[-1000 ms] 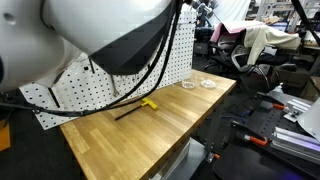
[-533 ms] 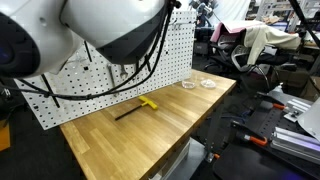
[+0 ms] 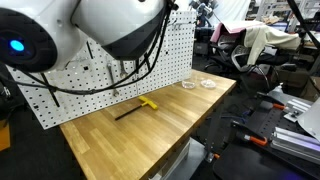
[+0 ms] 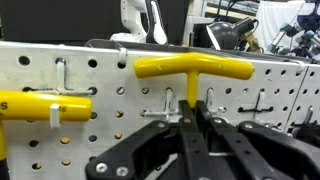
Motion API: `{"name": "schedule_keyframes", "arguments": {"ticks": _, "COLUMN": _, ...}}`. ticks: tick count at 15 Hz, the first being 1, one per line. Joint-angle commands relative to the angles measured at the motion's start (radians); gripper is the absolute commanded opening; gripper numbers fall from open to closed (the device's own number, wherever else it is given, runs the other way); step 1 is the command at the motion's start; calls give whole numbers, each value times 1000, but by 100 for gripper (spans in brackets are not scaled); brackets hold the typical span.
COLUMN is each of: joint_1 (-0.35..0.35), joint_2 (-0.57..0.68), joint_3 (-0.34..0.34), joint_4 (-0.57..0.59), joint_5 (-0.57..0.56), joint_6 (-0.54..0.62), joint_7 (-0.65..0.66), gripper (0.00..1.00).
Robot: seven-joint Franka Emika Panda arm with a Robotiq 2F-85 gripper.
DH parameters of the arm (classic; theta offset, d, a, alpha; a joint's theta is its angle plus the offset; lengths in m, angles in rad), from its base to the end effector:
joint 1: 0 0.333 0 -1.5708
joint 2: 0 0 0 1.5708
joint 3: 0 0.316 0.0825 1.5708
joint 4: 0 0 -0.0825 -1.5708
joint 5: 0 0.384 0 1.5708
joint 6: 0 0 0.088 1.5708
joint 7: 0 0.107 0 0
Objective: Hang the objects on the slat wall
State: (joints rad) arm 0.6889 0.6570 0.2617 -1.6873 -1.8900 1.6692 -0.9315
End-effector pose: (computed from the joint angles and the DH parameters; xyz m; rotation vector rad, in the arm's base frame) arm 0.4920 0.4815 0.2743 0.2133 1.5612 -0.3887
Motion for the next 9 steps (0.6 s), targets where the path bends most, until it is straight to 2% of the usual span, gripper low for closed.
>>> {"name": "schedule_keyframes", "arguments": {"ticks": 1, "joint_1": -14, "joint_2": -45, "joint_3": 4, "joint_4": -48, "joint_5": -12, "joint_6": 33, "joint_7": 7, "gripper": 2}}
{"name": "schedule_keyframes", "arguments": {"ticks": 9, "joint_1": -69, "joint_2": -50, "joint_3": 7, "joint_4": -102, "joint_5": -7, "joint_6": 63, "joint_7": 80, "gripper": 2}}
